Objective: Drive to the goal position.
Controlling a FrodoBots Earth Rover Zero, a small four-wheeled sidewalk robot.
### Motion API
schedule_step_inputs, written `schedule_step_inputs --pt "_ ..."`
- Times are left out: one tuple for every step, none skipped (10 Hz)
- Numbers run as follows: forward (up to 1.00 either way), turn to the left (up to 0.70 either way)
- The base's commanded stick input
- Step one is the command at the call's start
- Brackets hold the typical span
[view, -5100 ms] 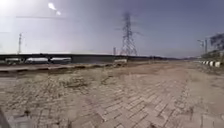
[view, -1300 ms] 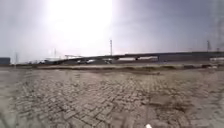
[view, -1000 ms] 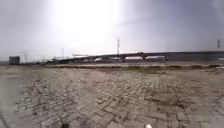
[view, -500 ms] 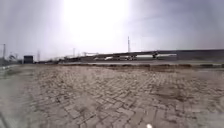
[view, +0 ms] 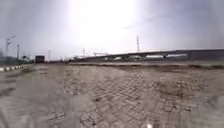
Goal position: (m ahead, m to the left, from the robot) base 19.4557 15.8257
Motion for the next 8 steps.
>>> schedule_step_inputs --pt "0.70 0.35" --pt "0.70 0.35" --pt "0.70 0.35" --pt "0.70 0.35" --pt "0.70 0.35" --pt "0.70 0.35" --pt "0.70 0.35" --pt "0.70 0.35"
